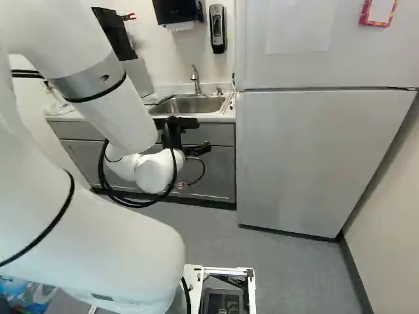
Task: Rinse the cup and place it in the tray
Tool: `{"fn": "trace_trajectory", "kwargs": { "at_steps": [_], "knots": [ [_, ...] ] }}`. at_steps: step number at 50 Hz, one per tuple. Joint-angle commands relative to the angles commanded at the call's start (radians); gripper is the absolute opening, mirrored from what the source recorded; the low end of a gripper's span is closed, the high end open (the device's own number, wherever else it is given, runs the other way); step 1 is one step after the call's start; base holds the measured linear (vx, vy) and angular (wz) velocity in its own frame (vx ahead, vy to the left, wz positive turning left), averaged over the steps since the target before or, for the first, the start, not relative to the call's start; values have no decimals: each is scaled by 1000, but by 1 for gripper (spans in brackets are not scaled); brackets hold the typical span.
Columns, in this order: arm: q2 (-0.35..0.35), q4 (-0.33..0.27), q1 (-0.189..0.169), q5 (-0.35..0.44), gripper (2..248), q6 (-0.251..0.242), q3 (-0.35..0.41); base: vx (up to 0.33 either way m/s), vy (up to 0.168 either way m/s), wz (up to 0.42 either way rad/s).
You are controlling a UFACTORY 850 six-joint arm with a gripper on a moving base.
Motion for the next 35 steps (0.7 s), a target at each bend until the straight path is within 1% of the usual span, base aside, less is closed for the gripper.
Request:
{"fn": "trace_trajectory", "kwargs": {
  "at_steps": [35],
  "knots": [
    [44, 0, 0, 0, 247, 0, -50, 0, 0, 0]
  ]
}}
